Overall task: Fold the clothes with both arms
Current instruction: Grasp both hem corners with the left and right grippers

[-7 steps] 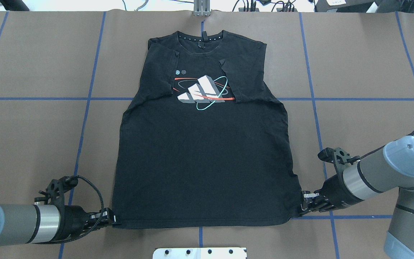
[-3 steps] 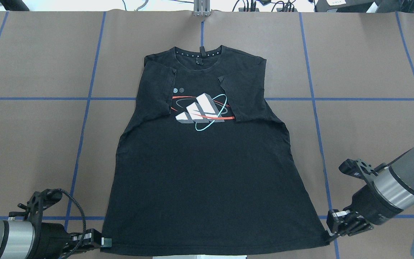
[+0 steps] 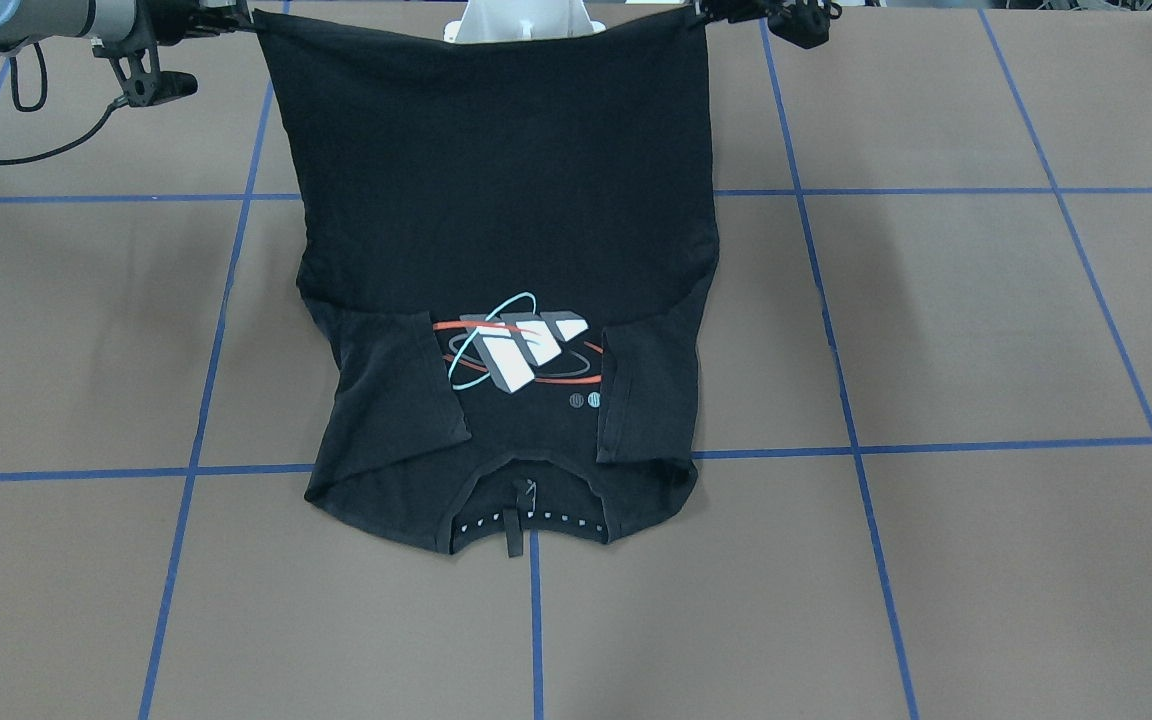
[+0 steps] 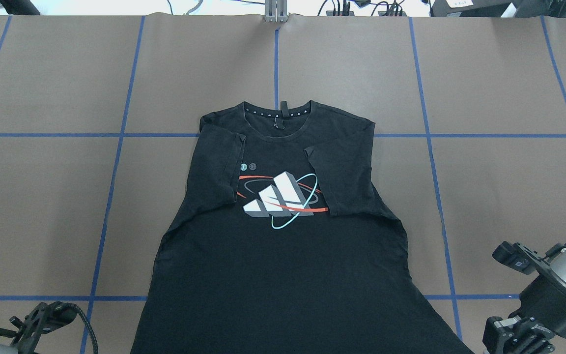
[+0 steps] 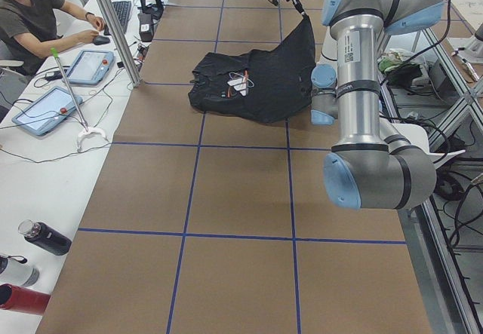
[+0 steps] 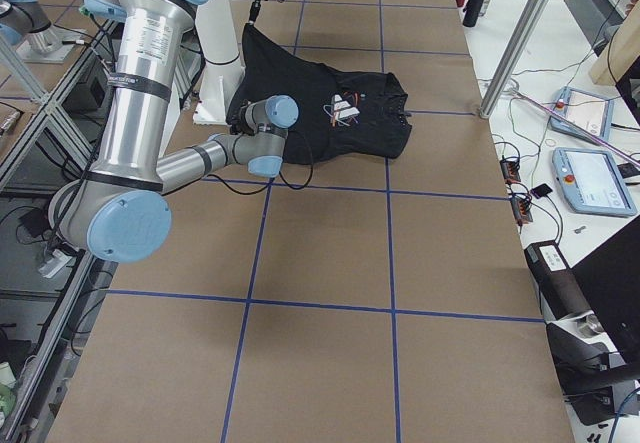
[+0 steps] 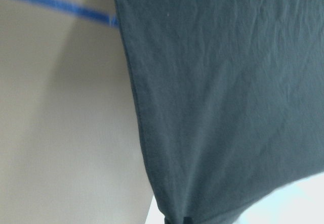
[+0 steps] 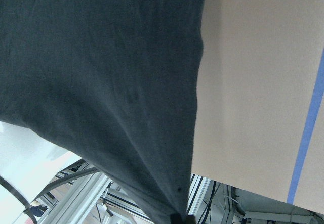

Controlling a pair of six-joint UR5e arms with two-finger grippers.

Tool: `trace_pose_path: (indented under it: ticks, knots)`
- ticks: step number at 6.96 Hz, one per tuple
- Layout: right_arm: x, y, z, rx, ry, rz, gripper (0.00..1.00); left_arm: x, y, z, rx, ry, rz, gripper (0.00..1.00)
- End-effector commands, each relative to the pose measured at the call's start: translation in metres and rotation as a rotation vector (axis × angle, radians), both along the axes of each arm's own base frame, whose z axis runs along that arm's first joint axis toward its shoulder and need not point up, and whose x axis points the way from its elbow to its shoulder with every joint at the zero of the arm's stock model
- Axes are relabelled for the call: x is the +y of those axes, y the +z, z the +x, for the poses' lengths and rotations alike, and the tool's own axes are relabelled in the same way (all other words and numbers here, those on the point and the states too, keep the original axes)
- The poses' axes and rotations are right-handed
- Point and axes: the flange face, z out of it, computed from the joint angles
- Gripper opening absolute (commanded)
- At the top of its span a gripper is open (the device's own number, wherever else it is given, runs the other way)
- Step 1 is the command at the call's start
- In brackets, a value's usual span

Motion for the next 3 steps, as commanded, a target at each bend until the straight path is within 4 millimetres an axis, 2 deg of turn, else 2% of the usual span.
trace_pose_path:
  ticks: [1,2,3]
  knots:
    - [-0.001,0.002,0.000,-0.003,0.001,-0.022,0.00,0.005,-0.013,-0.010,0.022,0.048,-0.011,0.00]
    - [-0.016,-0.004,-0.017,-0.024,0.031,-0.006,0.00,-0.015,-0.011,-0.015,0.014,-0.010,-0.011,0.00]
    - [-0.044,-0.005,-0.022,-0.037,0.083,0.003,0.00,-0.048,-0.008,-0.028,0.011,-0.106,-0.006,0.00]
